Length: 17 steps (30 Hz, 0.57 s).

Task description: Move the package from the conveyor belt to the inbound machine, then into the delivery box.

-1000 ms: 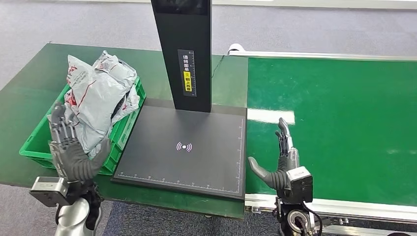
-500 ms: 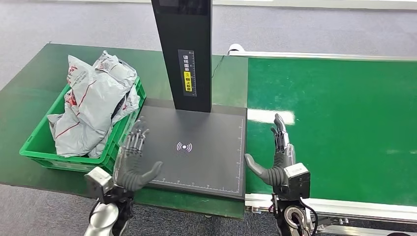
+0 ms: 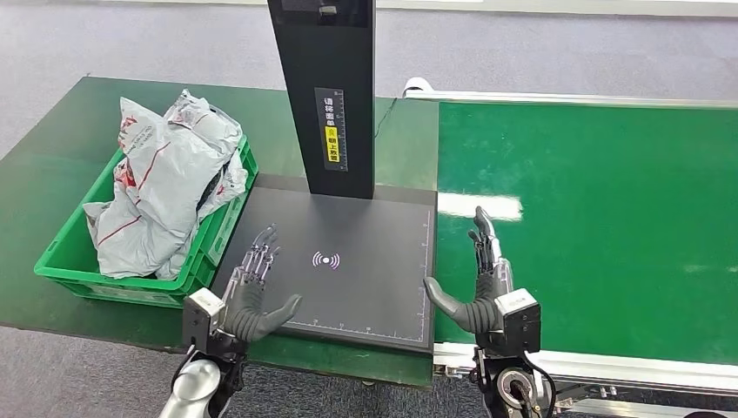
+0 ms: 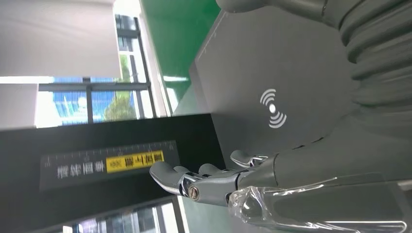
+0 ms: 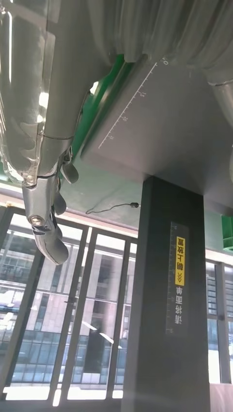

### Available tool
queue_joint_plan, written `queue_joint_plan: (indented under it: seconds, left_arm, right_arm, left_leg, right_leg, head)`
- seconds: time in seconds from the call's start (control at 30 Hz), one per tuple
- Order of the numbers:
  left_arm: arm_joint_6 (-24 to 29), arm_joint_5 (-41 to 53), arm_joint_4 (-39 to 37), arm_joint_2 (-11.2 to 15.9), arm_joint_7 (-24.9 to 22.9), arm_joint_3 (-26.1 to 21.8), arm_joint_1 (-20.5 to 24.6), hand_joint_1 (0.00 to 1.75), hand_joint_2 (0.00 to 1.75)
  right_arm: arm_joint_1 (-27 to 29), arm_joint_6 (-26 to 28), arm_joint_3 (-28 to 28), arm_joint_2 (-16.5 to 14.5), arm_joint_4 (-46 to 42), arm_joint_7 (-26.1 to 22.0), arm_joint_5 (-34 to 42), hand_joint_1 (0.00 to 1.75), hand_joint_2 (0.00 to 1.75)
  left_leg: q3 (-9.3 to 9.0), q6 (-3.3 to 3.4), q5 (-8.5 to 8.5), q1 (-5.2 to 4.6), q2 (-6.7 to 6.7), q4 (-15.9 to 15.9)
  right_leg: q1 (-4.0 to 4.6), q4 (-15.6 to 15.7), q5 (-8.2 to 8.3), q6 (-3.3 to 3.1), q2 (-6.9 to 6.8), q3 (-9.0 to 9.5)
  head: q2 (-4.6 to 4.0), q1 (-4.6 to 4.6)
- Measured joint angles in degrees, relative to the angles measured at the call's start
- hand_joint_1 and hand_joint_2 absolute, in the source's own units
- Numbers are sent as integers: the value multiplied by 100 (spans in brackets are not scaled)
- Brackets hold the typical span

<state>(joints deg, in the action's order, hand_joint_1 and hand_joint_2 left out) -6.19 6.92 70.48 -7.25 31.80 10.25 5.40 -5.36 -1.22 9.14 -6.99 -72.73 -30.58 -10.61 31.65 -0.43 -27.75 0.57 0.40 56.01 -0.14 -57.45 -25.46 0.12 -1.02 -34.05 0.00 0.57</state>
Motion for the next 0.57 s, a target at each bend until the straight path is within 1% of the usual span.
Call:
queue_joint_plan:
  seconds: [0.2,0.57]
  left_arm:
    - [-2,-99,63,-13,1,-133,-89,0,175]
    - [-87,-86,187,-33,66,-176,-128,0,175]
  right_arm:
    - [-8,-6,4,-9,25,0,-3,0,175]
    - [-81,-17,42,-9,148,-82,-1,0,175]
  left_leg:
    - [0,0,0,0,-1,0]
    - [-1,0,0,0,0,0]
  right_leg:
    - [0,0,0,0,0,0]
    - [0,0,0,0,0,0]
  head:
    - [0,0]
    - [0,-1]
